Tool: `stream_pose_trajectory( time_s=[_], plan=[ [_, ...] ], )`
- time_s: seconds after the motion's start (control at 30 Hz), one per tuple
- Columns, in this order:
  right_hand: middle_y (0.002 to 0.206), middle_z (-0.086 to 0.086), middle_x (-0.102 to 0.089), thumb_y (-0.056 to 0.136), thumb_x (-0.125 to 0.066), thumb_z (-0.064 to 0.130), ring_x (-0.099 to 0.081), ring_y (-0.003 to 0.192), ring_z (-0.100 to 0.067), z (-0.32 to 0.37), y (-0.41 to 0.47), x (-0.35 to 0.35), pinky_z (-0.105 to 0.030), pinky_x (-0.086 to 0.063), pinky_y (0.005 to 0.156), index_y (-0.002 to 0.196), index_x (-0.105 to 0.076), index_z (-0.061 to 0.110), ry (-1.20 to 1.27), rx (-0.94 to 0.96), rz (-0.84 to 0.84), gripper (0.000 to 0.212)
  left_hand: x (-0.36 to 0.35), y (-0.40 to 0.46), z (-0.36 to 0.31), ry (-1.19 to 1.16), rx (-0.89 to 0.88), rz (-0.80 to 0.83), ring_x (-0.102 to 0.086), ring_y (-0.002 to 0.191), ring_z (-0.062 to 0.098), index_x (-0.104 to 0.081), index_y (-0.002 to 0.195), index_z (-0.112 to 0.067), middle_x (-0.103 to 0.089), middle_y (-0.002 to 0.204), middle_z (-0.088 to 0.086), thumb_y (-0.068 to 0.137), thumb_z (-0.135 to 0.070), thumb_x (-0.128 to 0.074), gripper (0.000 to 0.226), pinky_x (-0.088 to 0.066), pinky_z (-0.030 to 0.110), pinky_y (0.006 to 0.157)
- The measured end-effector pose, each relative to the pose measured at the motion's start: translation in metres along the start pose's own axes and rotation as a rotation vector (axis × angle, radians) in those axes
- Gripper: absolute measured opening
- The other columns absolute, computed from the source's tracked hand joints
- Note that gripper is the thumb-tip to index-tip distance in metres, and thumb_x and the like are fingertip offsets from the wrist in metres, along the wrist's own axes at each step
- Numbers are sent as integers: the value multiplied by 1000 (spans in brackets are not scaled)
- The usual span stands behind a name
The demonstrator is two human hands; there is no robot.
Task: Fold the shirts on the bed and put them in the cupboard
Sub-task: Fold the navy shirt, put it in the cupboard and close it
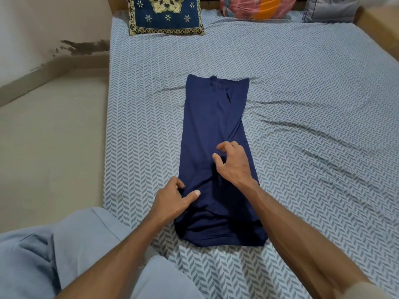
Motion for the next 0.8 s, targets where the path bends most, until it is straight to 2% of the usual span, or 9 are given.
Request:
stream_pose_trajectory(
  time_s=[0.07, 0.17, 0.23, 0.33, 0.43, 0.53, 0.67, 0.73, 0.8],
  plan=[
    [94, 8, -55, 87, -64, 47, -53, 94, -20, -17, 5, 3, -37, -49, 86, 100, -61, 23, -80, -49, -4, 27, 4, 9, -9, 60, -50, -65, -62, 71, 13, -54, 103, -25, -63, 72, -5, 80, -60, -73, 46, -49, 32, 68],
    [81, 9, -54, 87, -62, 51, -52, 83, -17, -37, 10, 3, -36, -49, 79, 87, -60, 23, -165, -27, 43, 28, 5, 30, -33, 108, -180, -110, -62, 81, 14, -60, 108, -22, -64, 86, -5, 86, -47, -72, 36, -52, 34, 80],
    [77, 10, -56, 92, -58, 47, -54, 77, -16, -49, 11, -1, -35, -49, 75, 86, -60, 23, -153, -1, 73, 25, 4, 50, -56, 140, -289, -134, -60, 82, 16, -65, 105, -18, -64, 89, -3, 87, -36, -73, 27, -51, 36, 82],
    [79, 7, -64, 95, -56, 41, -63, 76, -19, -62, 19, -8, -31, -45, 68, 88, -62, 23, -147, -14, 32, 21, -3, 89, -91, 174, -376, -127, -62, 82, 17, -68, 105, -16, -67, 91, -1, 87, -28, -73, 22, -51, 33, 83],
    [74, 9, -59, 93, -56, 42, -61, 70, -20, -62, 25, -14, -32, -41, 61, 82, -55, 25, -190, -37, 19, 20, -10, 132, -127, 187, -434, -95, -65, 83, 16, -69, 107, -16, -71, 92, -2, 89, -24, -70, 21, -50, 27, 83],
    [69, 10, -51, 91, -55, 42, -55, 62, -17, -62, 26, -17, -32, -40, 55, 78, -46, 26, -186, -10, -6, 23, -17, 191, -164, 206, -448, -99, -67, 87, 14, -72, 109, -15, -74, 95, -2, 90, -23, -69, 21, -46, 18, 82],
    [66, 11, -50, 89, -55, 41, -51, 56, -11, -71, 29, -23, -27, -35, 50, 76, -46, 26, -148, -25, -31, 22, -30, 277, -211, 179, -385, -119, -66, 93, 10, -75, 107, -13, -74, 98, -3, 91, -25, -69, 21, -46, 18, 84],
    [65, 12, -47, 89, -56, 39, -48, 53, -10, -70, 27, -23, -26, -34, 48, 75, -46, 27, -126, -6, -48, 21, -36, 316, -225, 122, -305, -157, -69, 89, 14, -77, 95, -10, -75, 91, -1, 89, -26, -71, 19, -54, 24, 83],
    [64, 11, -46, 88, -56, 38, -46, 51, -10, -70, 25, -23, -27, -34, 44, 74, -46, 26, -114, 8, -65, 21, -42, 344, -238, 44, -222, -158, -72, 76, 21, -74, 82, -4, -75, 78, 6, 87, -29, -72, 26, -62, 35, 71]
  ],
)
Point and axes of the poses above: each hand's wrist, its own y-axis towards the middle knuckle, its own x-axis out of the back of the hand, z = x × y, the point moved 6 cm from there along y, towards the middle knuckle
